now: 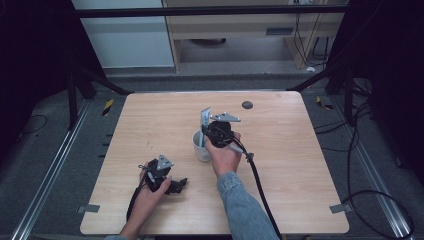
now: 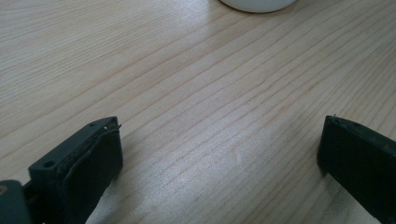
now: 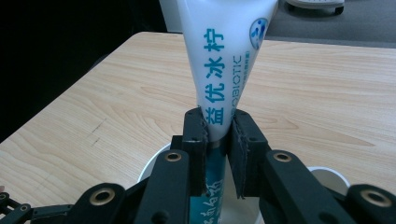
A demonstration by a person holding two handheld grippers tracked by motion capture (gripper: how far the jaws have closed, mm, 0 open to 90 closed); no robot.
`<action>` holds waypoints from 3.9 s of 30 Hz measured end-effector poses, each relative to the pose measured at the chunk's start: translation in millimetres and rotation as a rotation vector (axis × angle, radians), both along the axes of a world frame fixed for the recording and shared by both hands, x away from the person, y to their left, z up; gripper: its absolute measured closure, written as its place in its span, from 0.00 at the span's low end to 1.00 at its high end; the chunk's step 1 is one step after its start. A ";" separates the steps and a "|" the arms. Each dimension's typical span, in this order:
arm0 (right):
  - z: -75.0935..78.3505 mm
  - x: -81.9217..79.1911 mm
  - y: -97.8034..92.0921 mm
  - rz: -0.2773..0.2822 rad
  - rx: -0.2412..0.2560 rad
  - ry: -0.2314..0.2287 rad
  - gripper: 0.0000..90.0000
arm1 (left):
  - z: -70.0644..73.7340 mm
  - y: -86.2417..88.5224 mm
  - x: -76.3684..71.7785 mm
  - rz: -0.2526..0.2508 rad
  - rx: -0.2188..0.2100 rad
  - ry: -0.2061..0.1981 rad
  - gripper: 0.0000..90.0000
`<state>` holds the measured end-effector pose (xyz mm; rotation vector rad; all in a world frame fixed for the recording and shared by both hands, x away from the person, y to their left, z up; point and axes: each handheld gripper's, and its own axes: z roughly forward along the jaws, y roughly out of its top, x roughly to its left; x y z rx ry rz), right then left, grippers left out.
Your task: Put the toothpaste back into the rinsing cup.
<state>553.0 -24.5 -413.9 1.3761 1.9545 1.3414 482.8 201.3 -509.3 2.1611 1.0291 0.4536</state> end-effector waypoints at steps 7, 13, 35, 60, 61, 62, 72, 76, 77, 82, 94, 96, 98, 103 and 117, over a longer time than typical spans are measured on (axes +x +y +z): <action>-0.6 0.3 -1.3 -0.001 -0.007 0.004 0.84 | 0.1 0.1 0.0 -0.001 0.001 0.000 0.00; -1.8 -0.1 -3.0 -0.004 -0.010 0.009 0.83 | 0.1 0.2 0.1 -0.002 0.002 0.001 0.00; -2.0 -2.3 -7.2 -0.011 -0.065 0.001 0.76 | 0.2 0.2 0.3 -0.003 0.003 0.001 0.00; -4.3 -7.3 -6.8 0.012 -0.088 0.012 0.67 | 0.2 0.1 0.6 -0.003 0.003 0.001 0.00; -4.3 -7.3 -6.8 0.012 -0.088 0.012 0.67 | 0.2 0.2 0.6 -0.003 0.003 0.001 0.00; -3.3 -8.6 -6.7 0.016 -0.095 0.006 0.66 | 0.2 0.1 0.6 -0.003 0.003 0.001 0.00; 6.2 -15.2 -11.3 0.023 -0.151 -0.020 0.54 | 0.2 0.2 0.6 -0.003 0.004 0.001 0.00; 9.6 -17.3 -14.3 0.023 -0.176 -0.018 0.47 | 0.1 0.1 0.6 -0.002 0.002 0.000 0.00; 10.5 -17.8 -15.2 0.024 -0.181 -0.016 0.44 | 0.1 0.1 0.6 -0.002 0.003 0.000 0.00; 14.0 -17.3 -24.9 0.003 -0.218 -0.007 0.29 | 0.1 -0.1 1.2 -0.003 0.002 0.001 0.00; 17.9 -26.0 -47.8 0.039 -0.331 0.011 0.09 | 0.1 -0.1 0.9 -0.002 0.004 0.000 0.00; 19.4 -27.9 -53.3 0.047 -0.332 0.009 0.09 | 0.1 -0.1 0.9 -0.002 0.004 0.000 0.00; 20.0 -30.2 -63.4 0.050 -0.342 0.012 0.10 | 0.2 0.0 0.9 -0.002 0.004 0.000 0.00; 16.9 -35.0 -78.1 0.045 -0.358 0.020 0.09 | 0.1 -0.1 0.9 -0.002 0.003 0.000 0.00; 3.9 -52.9 -118.9 0.015 -0.385 -0.007 0.10 | 0.2 -0.1 0.9 -0.002 0.004 0.000 0.00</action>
